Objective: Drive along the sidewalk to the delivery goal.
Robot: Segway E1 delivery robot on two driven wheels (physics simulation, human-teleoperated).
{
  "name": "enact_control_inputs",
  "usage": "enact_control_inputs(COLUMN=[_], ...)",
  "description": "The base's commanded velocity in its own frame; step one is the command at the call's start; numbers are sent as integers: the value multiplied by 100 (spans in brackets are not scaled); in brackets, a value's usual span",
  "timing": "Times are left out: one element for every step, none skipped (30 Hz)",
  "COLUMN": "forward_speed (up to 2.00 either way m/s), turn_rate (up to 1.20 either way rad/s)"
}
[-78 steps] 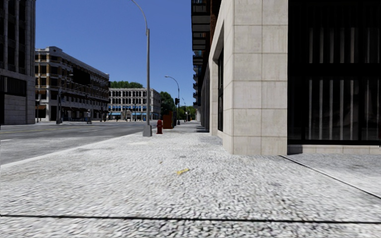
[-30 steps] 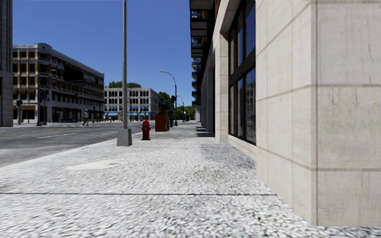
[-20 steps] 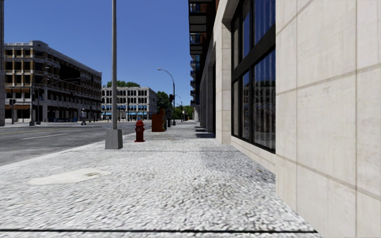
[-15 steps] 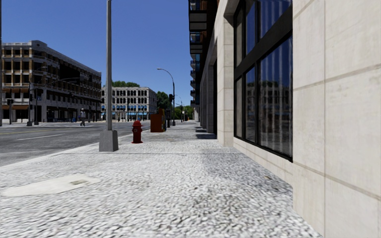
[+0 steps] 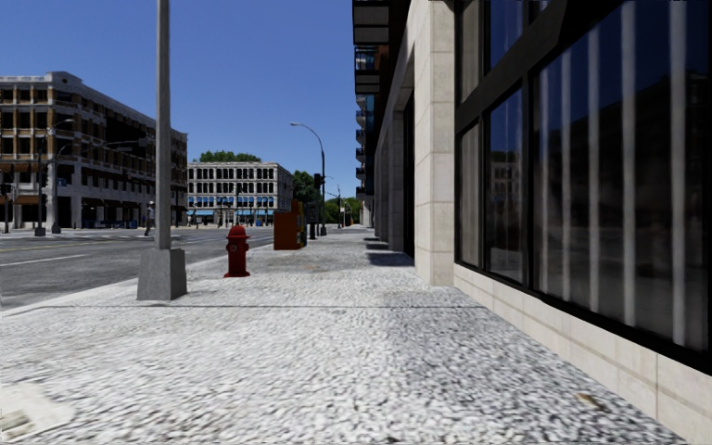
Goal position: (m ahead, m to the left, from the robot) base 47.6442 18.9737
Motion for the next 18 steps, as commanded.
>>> enact_control_inputs(forward_speed=[200, 200, 200, 200, 200, 200, 200, 200, 200, 200, 200, 200, 200, 200, 200, 200, 200, 200], turn_rate=[0, 0, 0, 0, 0, 0, 0, 0, 0, 0, 0, 0, 0, 0, 0, 0, 0, 0])
